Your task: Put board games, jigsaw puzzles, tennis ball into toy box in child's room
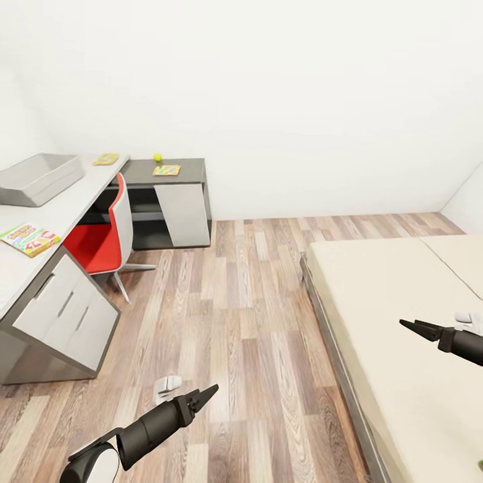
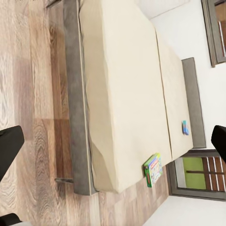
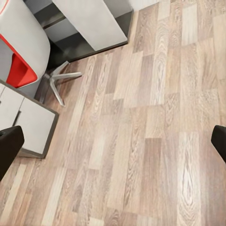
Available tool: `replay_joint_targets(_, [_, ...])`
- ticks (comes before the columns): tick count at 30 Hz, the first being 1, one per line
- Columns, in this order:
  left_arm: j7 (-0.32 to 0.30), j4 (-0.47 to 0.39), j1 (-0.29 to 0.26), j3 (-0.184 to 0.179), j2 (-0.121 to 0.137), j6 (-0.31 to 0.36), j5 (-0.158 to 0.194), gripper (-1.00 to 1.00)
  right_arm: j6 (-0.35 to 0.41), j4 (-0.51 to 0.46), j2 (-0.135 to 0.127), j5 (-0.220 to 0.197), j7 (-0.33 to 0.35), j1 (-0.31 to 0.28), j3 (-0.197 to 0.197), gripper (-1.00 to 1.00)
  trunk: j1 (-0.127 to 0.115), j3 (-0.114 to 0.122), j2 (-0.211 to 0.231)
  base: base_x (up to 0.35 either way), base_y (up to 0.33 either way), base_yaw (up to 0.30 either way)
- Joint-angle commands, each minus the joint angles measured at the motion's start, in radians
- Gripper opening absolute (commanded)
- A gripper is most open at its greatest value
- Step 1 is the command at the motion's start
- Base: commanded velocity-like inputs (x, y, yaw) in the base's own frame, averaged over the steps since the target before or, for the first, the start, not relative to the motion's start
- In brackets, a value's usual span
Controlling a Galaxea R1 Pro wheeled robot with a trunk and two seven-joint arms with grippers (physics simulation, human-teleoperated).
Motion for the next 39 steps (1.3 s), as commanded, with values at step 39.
replay_joint_targets(39, [0.004, 0.001, -0.001, 0.001, -0.002, 0.007, 0.005, 1.00, 0.008, 0.002, 0.008, -0.003, -0.069, -0.001, 0.001, 1.00, 0.001, 0.063, -0.002, 0.000, 0.001, 0.000])
